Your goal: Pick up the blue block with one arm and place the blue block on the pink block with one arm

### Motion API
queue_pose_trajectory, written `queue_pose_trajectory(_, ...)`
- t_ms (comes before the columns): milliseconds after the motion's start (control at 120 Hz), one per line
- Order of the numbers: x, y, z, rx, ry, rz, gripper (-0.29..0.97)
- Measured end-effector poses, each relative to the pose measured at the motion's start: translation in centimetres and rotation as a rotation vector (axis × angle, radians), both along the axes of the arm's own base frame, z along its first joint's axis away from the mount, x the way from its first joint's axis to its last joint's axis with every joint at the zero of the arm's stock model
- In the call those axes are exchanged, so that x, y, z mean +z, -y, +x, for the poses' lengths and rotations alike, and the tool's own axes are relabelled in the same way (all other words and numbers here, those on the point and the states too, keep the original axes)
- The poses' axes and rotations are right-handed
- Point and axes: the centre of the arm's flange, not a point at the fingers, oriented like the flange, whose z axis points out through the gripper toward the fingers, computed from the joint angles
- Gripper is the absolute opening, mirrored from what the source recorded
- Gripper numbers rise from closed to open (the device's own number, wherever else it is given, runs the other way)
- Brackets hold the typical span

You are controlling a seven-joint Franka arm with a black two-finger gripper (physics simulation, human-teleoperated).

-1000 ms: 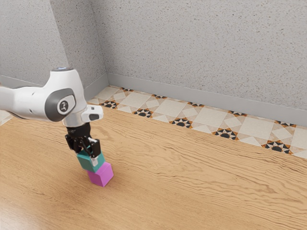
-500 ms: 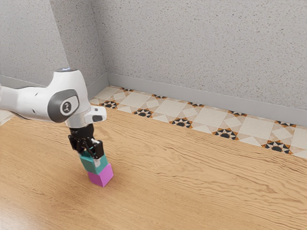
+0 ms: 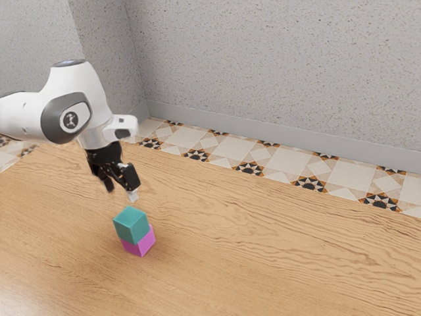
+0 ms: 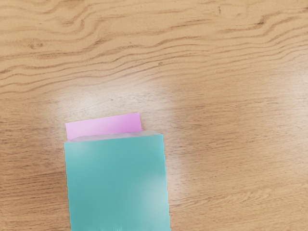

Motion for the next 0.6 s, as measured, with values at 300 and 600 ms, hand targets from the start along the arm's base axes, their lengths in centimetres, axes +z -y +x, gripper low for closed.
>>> queue_pose_trajectory(300, 18.6, 4.6, 4.6, -0.104, 0.135, 0.123, 0.68)
queue_pose_trajectory(600, 22.9, 3.0, 6.6, 0.014, 0.049, 0.208, 0.68)
